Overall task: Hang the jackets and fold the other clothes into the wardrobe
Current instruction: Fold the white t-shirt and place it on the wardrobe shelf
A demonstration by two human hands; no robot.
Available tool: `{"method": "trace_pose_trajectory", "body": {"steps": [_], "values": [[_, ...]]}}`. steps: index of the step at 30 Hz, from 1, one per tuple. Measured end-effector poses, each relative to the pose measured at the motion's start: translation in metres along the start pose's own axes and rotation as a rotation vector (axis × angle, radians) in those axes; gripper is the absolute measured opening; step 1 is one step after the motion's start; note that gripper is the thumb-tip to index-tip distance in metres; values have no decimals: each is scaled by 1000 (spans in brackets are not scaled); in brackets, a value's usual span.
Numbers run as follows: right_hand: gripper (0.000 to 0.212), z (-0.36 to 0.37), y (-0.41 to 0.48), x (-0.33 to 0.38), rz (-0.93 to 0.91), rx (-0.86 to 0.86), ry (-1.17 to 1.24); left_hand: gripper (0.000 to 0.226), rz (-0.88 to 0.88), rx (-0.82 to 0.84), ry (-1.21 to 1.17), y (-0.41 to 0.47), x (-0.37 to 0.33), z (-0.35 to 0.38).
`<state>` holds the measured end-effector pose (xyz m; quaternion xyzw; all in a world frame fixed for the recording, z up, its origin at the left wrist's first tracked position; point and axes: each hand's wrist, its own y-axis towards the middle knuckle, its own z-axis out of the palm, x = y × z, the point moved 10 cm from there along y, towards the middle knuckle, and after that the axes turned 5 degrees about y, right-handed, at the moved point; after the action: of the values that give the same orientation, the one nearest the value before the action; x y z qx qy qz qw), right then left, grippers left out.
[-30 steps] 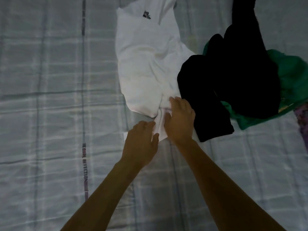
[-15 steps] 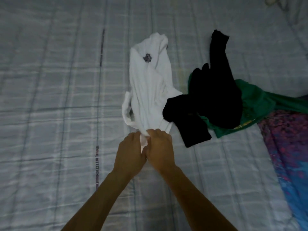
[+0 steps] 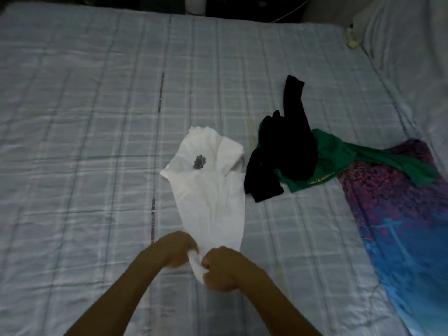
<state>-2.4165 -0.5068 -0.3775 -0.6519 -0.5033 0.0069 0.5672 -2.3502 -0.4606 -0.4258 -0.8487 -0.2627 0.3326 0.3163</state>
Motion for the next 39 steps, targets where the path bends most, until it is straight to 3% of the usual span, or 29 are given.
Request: {"method": "trace_pose_trajectory", "body": {"steps": [2,5,8,11,17,22,26,29,31,35,39], "values": [[54,17,-2,-10,51,93,-65,27,-48,205,28,-8,-4,36],[36,5,9,-21,71,-84,-49,36,-138,295,-19,-15,7,66],[32,-23,17,-25,37,-306,-3,42,-227,76,-41,-12,31,51],[30,-40,34,-31,22,-387,-5,35,-260,-136,-64,-1,50,17],[33,-86,72,-43,16,-609,11,36,-279,-395,-15,44,75,-48],[36,-143,111,-35,-84,-851,-44,41,-262,-779,-39,80,91,-114],[50,-188,163,-34,-51,-908,-133,52,-366,-789,-44,123,124,-143],[69,-209,213,-54,121,-817,-190,57,-459,-682,-51,155,148,-143],[71,-216,244,-72,229,-767,-211,54,-486,-628,-42,171,157,-136],[56,-233,267,-97,352,-785,-218,40,-452,-762,-67,172,159,-139],[33,-244,258,-92,271,-847,-138,35,-301,-868,-223,159,149,-143]]}}
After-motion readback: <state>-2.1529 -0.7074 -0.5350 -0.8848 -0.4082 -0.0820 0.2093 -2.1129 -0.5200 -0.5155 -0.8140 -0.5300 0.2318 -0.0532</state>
